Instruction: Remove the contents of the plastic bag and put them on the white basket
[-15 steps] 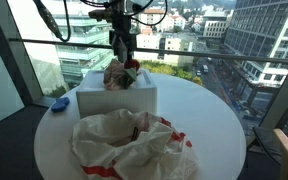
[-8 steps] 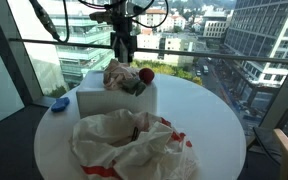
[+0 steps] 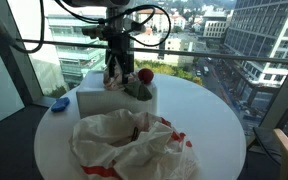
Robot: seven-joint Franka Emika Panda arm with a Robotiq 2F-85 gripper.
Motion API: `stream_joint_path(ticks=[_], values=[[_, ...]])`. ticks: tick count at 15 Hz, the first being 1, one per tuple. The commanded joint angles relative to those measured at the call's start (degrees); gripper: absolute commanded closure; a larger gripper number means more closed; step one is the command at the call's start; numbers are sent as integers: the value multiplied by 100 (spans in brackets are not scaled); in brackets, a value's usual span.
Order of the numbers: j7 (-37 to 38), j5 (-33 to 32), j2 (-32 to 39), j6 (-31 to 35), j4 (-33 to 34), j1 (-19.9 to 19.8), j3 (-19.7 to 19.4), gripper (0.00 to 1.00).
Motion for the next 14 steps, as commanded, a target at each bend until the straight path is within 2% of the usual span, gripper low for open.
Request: stream_joint_path(ticks=[1,5,7,10,14], values=[[-133,305,-784,800,-1460,-294,-79,0],[-1013,1150,-768,2106,-2377,-641,-156,0],[-1412,1478,-670,2466,-2640,-770,-185,0],[-1781,1510,-529,2948,-2937,-928,-272,0],[-2250,1591,-59,3528,-2954,-1062,-254,0]])
